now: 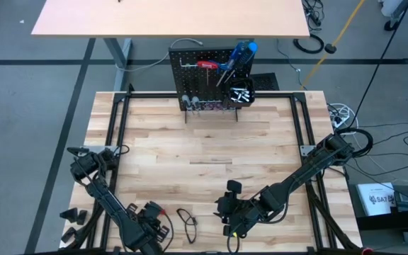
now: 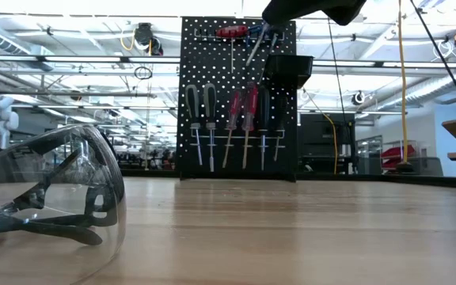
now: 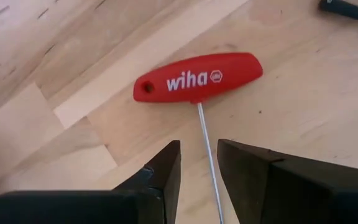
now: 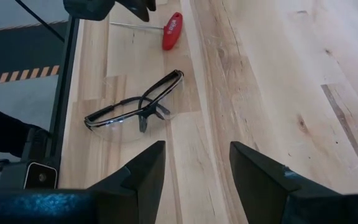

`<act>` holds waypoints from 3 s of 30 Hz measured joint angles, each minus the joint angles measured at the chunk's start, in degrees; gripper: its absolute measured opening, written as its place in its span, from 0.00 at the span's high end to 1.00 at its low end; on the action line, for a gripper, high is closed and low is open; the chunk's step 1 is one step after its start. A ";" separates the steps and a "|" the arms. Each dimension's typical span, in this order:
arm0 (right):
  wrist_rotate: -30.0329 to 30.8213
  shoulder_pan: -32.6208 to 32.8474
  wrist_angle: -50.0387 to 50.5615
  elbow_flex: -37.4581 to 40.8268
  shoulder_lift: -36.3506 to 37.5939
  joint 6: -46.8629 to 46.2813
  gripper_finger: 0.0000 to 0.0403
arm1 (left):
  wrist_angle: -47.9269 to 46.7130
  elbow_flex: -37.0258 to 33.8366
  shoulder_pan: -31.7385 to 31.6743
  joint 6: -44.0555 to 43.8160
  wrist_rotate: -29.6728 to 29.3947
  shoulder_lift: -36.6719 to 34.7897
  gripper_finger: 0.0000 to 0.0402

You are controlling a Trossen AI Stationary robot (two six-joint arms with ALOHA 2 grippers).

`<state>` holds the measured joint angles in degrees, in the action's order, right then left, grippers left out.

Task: Hang tools onto peg board
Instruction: Hang the allen wrench on the pegboard

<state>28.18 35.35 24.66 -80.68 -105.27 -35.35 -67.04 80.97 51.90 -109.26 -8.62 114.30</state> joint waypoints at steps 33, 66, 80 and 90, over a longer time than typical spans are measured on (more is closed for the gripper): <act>0.33 0.00 0.06 0.00 0.02 0.00 0.58 | 14.31 -8.09 0.20 9.78 0.98 -0.37 0.89; -12.80 -10.56 -9.14 4.47 0.04 19.88 0.58 | 10.94 -18.42 -9.11 41.62 -33.72 -40.06 1.00; -22.39 -19.73 -22.02 5.25 5.77 31.94 0.58 | 66.32 -49.66 -15.04 81.29 -22.95 -68.63 1.00; -22.18 -21.76 -33.97 5.30 7.50 38.17 0.58 | 82.72 -51.15 -19.42 100.84 -15.50 -69.00 1.00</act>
<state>6.00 13.59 -9.31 -75.39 -97.78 2.82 15.69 29.82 32.48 -8.42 -24.12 45.30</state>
